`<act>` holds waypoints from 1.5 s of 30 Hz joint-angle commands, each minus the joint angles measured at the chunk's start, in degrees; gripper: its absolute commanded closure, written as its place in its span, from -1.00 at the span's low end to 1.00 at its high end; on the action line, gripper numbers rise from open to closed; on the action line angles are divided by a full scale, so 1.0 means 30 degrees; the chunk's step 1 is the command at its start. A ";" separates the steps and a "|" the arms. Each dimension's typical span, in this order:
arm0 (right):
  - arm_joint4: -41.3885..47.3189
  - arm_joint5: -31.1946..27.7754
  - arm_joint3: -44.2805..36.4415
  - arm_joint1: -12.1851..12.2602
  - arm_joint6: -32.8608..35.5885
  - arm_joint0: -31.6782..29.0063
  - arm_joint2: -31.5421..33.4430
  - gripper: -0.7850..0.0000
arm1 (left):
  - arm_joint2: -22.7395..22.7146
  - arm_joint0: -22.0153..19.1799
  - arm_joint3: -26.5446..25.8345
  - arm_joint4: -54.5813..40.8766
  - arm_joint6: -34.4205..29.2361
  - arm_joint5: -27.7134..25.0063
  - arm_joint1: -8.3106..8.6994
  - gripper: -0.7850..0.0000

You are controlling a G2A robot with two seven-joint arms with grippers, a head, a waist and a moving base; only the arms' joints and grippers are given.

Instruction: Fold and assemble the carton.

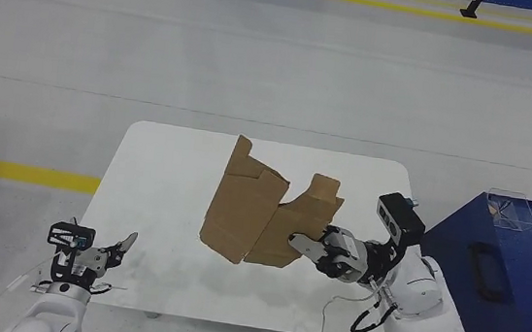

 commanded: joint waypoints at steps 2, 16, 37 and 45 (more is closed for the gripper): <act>-0.0001 0.0000 0.0000 0.0000 0.0000 0.0000 0.0000 1.00 | 0.0000 0.0000 0.0000 0.0000 0.0000 0.0000 0.0000 -1.00; -2.2293 0.3671 -1.0206 -0.0073 -0.6065 -0.3947 0.7739 1.00 | 0.0000 0.0000 0.0000 0.0000 0.0000 0.0000 0.0000 -1.00; -6.1744 2.0720 -1.0206 0.0091 -1.7024 -1.0531 -0.2584 1.00 | 0.0000 0.0000 0.0000 0.0000 0.0000 0.0000 0.0000 -1.00; -6.2208 2.1259 -1.0206 0.1078 -1.7447 -1.1218 -0.1994 1.00 | 0.0000 0.0000 0.0000 0.0000 0.0000 0.0000 0.0000 -1.00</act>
